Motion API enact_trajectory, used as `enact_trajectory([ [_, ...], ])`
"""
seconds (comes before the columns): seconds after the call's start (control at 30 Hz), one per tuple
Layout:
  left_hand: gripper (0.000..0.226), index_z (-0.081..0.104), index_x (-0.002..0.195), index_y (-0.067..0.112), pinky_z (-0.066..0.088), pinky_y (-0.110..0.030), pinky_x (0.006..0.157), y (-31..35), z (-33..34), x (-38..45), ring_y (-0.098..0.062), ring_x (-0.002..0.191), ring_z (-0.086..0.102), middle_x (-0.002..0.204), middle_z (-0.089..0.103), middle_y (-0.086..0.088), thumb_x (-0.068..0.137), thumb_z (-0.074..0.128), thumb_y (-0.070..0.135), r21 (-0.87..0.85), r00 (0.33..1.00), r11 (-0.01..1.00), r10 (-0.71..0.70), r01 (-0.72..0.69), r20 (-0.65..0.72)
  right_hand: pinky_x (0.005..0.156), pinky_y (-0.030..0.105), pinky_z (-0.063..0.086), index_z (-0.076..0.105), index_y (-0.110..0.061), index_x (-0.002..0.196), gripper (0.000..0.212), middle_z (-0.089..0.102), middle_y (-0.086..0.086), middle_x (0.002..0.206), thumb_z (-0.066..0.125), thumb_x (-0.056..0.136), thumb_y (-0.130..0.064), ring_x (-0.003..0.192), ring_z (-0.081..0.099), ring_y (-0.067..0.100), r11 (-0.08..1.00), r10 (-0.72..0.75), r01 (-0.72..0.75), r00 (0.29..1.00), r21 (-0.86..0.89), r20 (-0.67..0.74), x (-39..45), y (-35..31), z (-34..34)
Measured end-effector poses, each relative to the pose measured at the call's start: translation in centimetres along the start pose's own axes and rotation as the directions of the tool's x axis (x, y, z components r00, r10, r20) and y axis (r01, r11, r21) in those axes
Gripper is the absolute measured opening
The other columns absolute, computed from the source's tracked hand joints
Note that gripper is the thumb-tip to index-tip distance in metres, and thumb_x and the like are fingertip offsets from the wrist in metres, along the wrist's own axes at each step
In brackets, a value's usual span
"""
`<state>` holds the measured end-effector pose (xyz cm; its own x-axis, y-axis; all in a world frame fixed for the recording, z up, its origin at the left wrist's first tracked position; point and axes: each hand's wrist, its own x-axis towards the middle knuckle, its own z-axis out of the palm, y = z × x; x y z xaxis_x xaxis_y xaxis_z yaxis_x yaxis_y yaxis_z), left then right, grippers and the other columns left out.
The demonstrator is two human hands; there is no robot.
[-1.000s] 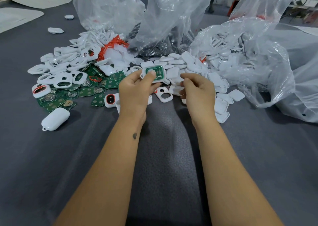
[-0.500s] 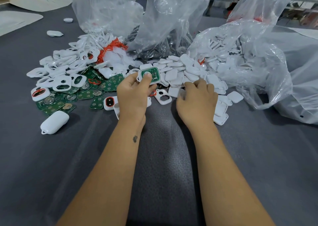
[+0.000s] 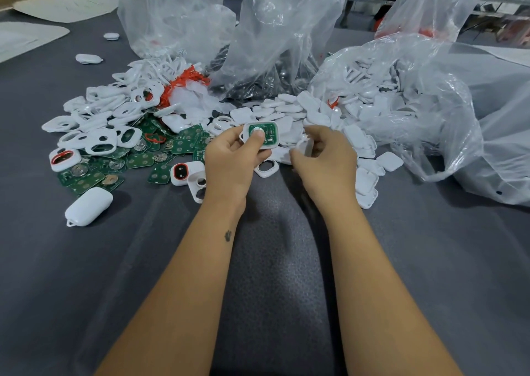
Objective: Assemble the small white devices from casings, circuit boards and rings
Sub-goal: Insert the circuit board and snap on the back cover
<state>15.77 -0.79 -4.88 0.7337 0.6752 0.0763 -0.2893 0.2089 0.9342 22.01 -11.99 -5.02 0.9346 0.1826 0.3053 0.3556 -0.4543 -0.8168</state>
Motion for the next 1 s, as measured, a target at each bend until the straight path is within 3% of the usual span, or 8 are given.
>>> enact_trajectory([
  [0.13, 0.013, 0.070, 0.088, 0.014, 0.055, -0.019, 0.067, 0.0, 0.0, 0.0, -0.013, 0.080, 0.073, 0.082, 0.076, 0.002, 0.092, 0.062, 0.004, -0.009, 1.000, 1.000, -0.005, 0.005, -0.001, 0.096, 0.035, 0.053, 0.062, -0.015, 0.121, 0.045, 0.066, 0.002, 0.117, 0.066, 0.080, 0.004, 0.110, 0.064, 0.012, 0.872, 0.140, -0.140, 0.990, 0.469, 0.034, 0.0, -0.6, -0.1],
  [0.27, 0.014, 0.070, 0.088, 0.014, 0.055, -0.018, 0.066, 0.1, 0.1, -0.1, -0.012, 0.080, 0.073, 0.082, 0.076, 0.002, 0.092, 0.062, 0.004, -0.006, 1.000, 1.000, -0.008, 0.008, 0.001, 0.087, 0.024, 0.055, 0.066, -0.005, 0.109, 0.040, 0.072, 0.004, 0.104, 0.058, 0.079, 0.019, 0.099, 0.069, 0.010, 0.726, 0.145, -0.160, 0.986, 0.669, 0.078, 0.2, -0.8, -0.1],
  [0.5, 0.013, 0.070, 0.091, 0.013, 0.055, -0.019, 0.067, 0.1, 0.2, -0.1, -0.013, 0.082, 0.073, 0.085, 0.075, 0.001, 0.093, 0.061, 0.004, -0.009, 1.000, 1.000, -0.004, 0.004, 0.013, 0.092, 0.028, 0.054, 0.065, -0.004, 0.117, 0.034, 0.069, 0.014, 0.113, 0.057, 0.088, 0.012, 0.095, 0.066, 0.013, 0.630, 0.143, -0.183, 0.983, 0.755, 0.119, 0.2, -1.0, -0.1],
  [0.6, 0.014, 0.070, 0.090, 0.013, 0.056, -0.019, 0.067, 0.0, 0.2, -0.1, -0.013, 0.082, 0.073, 0.085, 0.076, 0.001, 0.093, 0.060, 0.003, -0.013, 1.000, 1.000, 0.004, -0.004, 0.029, 0.085, 0.026, 0.056, 0.061, 0.002, 0.121, 0.029, 0.069, 0.011, 0.104, 0.058, 0.092, 0.006, 0.091, 0.066, 0.015, 0.557, 0.210, -0.229, 0.969, 0.798, 0.131, 0.3, -1.0, -0.2],
  [0.7, 0.013, 0.070, 0.089, 0.012, 0.056, -0.019, 0.068, 0.0, 0.2, -0.1, -0.015, 0.083, 0.073, 0.084, 0.076, 0.001, 0.093, 0.061, 0.003, -0.022, 0.999, 1.000, 0.002, -0.001, 0.039, 0.073, 0.020, 0.056, 0.060, 0.000, 0.109, 0.018, 0.067, 0.006, 0.093, 0.055, 0.093, 0.006, 0.083, 0.066, 0.013, 0.471, 0.240, -0.247, 0.960, 0.847, 0.147, 0.4, -1.3, -0.5],
  [0.77, 0.011, 0.069, 0.091, 0.010, 0.056, -0.020, 0.069, 0.0, 0.2, -0.1, -0.016, 0.085, 0.073, 0.086, 0.075, -0.002, 0.092, 0.061, 0.003, -0.028, 0.999, 1.000, -0.010, 0.011, 0.040, 0.078, 0.026, 0.059, 0.061, -0.002, 0.097, 0.013, 0.065, 0.008, 0.092, 0.055, 0.092, 0.008, 0.085, 0.066, 0.018, 0.418, 0.239, -0.248, 0.958, 0.874, 0.158, 0.3, -1.5, -0.7],
  [0.87, 0.010, 0.068, 0.091, 0.010, 0.056, -0.020, 0.069, 0.0, 0.2, -0.1, -0.018, 0.087, 0.072, 0.089, 0.074, -0.005, 0.092, 0.061, 0.003, -0.032, 0.999, 0.999, -0.028, 0.029, 0.040, 0.081, 0.030, 0.058, 0.062, -0.006, 0.086, 0.015, 0.064, 0.007, 0.085, 0.057, 0.091, 0.007, 0.081, 0.062, 0.018, 0.454, 0.203, -0.219, 0.969, 0.864, 0.139, 0.2, -1.5, -0.9],
  [1.0, 0.009, 0.067, 0.092, 0.008, 0.057, -0.022, 0.070, 0.2, 0.3, -0.1, -0.016, 0.083, 0.072, 0.090, 0.073, -0.007, 0.092, 0.060, 0.003, -0.033, 0.997, 0.997, -0.065, 0.066, 0.053, 0.061, 0.018, 0.047, 0.066, -0.011, 0.089, 0.013, 0.067, 0.001, 0.080, 0.061, 0.089, 0.002, 0.072, 0.060, 0.011, 0.544, 0.149, -0.199, 0.979, 0.815, 0.140, 0.1, -1.6, -1.0],
])
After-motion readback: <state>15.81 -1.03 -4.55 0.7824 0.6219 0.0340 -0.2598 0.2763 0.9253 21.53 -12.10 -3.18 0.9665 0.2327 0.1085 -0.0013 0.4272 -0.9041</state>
